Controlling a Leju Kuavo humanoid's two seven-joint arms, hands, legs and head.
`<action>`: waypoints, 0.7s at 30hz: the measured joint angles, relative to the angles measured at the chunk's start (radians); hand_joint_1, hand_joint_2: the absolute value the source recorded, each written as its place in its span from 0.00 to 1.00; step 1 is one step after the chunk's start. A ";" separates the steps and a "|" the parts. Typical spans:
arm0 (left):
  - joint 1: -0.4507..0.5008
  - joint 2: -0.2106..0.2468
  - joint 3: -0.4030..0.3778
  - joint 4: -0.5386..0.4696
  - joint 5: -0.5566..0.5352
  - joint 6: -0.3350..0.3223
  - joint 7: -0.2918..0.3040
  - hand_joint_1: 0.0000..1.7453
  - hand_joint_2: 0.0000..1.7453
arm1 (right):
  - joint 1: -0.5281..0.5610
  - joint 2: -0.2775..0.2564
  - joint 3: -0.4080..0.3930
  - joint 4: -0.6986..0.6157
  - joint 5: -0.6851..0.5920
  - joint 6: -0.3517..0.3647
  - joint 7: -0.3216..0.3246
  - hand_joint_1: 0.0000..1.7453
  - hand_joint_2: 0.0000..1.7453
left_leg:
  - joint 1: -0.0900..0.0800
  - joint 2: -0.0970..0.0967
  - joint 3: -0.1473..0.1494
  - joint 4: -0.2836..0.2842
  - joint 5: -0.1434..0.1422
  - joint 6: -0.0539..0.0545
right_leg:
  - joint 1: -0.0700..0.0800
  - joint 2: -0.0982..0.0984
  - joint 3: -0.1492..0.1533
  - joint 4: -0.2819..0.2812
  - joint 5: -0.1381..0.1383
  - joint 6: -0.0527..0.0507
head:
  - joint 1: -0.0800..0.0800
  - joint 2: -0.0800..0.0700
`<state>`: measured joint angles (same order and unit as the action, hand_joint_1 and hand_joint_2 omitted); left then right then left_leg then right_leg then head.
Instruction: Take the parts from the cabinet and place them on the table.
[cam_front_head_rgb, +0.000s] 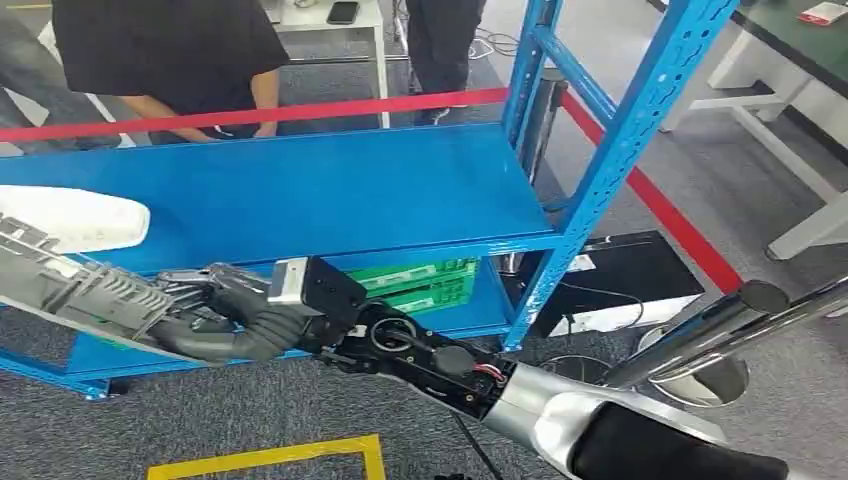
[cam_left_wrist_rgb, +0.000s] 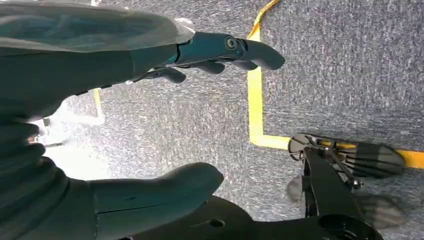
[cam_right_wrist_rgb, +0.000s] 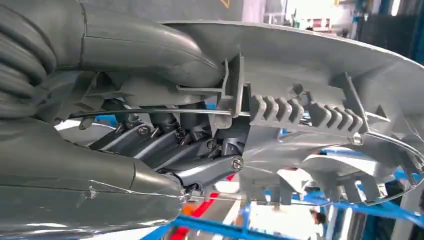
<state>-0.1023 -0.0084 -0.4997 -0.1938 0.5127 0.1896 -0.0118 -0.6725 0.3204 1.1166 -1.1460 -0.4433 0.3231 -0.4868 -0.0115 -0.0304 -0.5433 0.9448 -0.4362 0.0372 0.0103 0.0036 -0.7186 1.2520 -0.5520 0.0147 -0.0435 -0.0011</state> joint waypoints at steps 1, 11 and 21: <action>0.000 0.001 0.000 0.000 0.000 0.000 0.000 0.00 1.00 | 0.003 0.000 0.003 0.000 0.000 0.000 0.001 1.00 1.00 | 0.001 -0.005 0.000 0.000 0.000 0.000 | -0.001 0.000 -0.026 0.052 -0.013 0.001 | 0.000 0.000; -0.003 0.006 0.000 0.000 0.015 -0.001 0.002 0.00 1.00 | 0.011 0.006 0.021 -0.005 0.008 0.014 0.002 1.00 1.00 | 0.016 -0.068 0.007 0.003 -0.016 -0.044 | -0.013 0.025 0.157 -0.315 0.148 -0.036 | 0.004 0.000; -0.005 0.003 -0.001 0.000 0.021 -0.001 0.003 0.00 1.00 | 0.014 0.007 0.029 -0.004 0.008 0.023 0.002 1.00 1.00 | 0.041 0.107 -0.047 0.007 0.036 -0.107 | -0.018 -0.072 0.182 -0.301 0.109 -0.015 | -0.006 0.000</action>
<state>-0.1074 -0.0053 -0.5005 -0.1942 0.5333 0.1884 -0.0088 -0.6585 0.3277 1.1456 -1.1498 -0.4349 0.3460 -0.4852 0.0291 0.0763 -0.5908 0.9515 -0.4003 -0.0696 -0.0082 -0.0684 -0.5367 0.9513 -0.4433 -0.0005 -0.0495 -0.0011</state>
